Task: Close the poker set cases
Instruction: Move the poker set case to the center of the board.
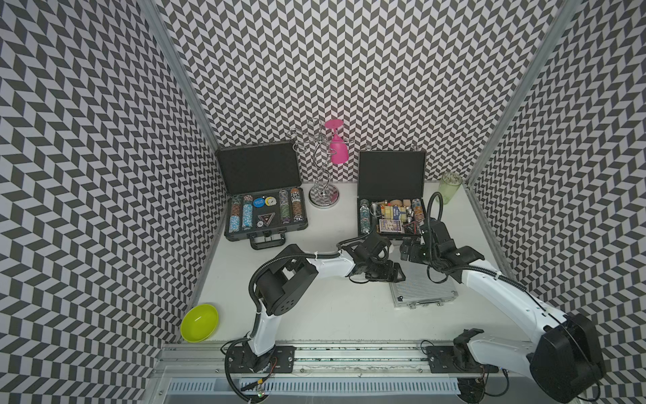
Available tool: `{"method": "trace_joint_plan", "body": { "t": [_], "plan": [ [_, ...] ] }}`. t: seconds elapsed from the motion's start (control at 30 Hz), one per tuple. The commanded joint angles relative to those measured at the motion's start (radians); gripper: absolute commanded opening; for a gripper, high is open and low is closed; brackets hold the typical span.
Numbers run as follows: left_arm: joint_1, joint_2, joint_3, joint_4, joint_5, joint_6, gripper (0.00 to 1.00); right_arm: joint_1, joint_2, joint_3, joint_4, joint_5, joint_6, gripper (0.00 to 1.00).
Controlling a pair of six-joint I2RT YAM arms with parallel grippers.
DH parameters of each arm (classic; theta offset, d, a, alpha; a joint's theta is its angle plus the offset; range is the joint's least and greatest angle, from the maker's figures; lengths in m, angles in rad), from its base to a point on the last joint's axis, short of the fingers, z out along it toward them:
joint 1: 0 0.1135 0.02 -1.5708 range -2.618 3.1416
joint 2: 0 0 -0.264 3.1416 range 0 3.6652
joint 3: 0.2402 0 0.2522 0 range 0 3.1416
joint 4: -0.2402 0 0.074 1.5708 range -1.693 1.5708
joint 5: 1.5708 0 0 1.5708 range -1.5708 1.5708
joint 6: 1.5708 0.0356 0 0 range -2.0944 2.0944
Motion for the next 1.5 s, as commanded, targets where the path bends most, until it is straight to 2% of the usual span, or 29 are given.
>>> {"method": "trace_joint_plan", "body": {
  "t": [0.0,0.27,0.33,0.47,0.63,0.83,1.0,1.13,1.27,1.47],
  "plan": [
    [0.015,-0.067,-0.031,0.029,0.022,0.021,0.79,-0.01,-0.017,0.008,-0.026,-0.015,-0.023,0.94],
    [0.172,-0.377,-0.249,-0.06,-0.036,0.124,0.8,0.011,0.008,0.007,-0.038,-0.088,-0.054,0.89],
    [0.211,-0.438,-0.303,-0.092,-0.071,0.139,0.8,0.049,0.018,0.014,-0.043,-0.055,-0.046,0.88],
    [0.314,-0.545,-0.409,-0.08,-0.068,0.133,0.8,0.176,0.09,0.04,-0.076,0.029,-0.01,0.89],
    [0.397,-0.602,-0.43,-0.124,-0.073,0.166,0.8,0.291,0.185,0.056,-0.1,0.129,0.032,0.9],
    [0.425,-0.632,-0.436,-0.145,-0.084,0.183,0.79,0.361,0.295,0.076,-0.165,0.296,0.071,0.88],
    [0.44,-0.638,-0.442,-0.155,-0.089,0.196,0.79,0.375,0.379,0.067,-0.248,0.427,0.157,0.79],
    [0.455,-0.65,-0.439,-0.166,-0.088,0.206,0.79,0.376,0.36,0.026,-0.243,0.443,0.212,0.75],
    [0.46,-0.654,-0.429,-0.182,-0.087,0.21,0.79,0.369,0.343,-0.008,-0.241,0.467,0.292,0.67],
    [0.46,-0.679,-0.424,-0.214,-0.084,0.228,0.78,0.3,0.306,-0.106,-0.176,0.452,0.362,0.65]
  ]
}}
